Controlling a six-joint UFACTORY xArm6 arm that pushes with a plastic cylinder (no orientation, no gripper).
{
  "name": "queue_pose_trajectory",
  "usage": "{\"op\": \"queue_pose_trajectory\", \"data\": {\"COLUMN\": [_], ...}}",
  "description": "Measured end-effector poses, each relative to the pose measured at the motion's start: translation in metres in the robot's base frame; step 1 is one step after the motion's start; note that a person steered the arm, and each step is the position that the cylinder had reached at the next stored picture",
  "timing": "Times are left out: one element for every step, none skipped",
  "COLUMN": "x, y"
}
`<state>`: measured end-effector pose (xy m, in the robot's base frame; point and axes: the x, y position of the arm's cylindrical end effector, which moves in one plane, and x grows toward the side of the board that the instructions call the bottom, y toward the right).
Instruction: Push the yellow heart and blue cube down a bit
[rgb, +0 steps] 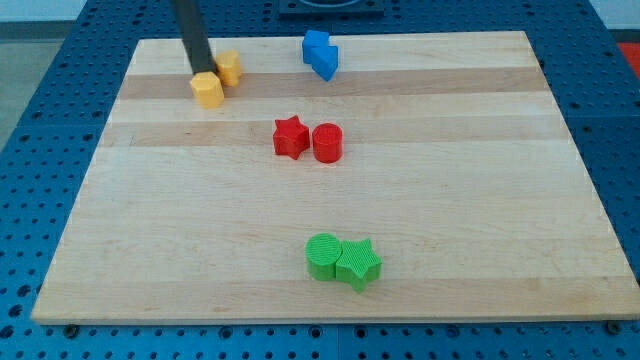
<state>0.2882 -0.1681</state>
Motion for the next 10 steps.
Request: {"op": "queue_pose_trajectory", "data": {"x": [0.011,0.017,0.040,0.067,0.088,0.089,0.089,0.089,0.082,0.056], "y": [-0.004,-0.020,-0.025,-0.025,-0.021,0.006,0.046,0.085,0.115,0.117]}}
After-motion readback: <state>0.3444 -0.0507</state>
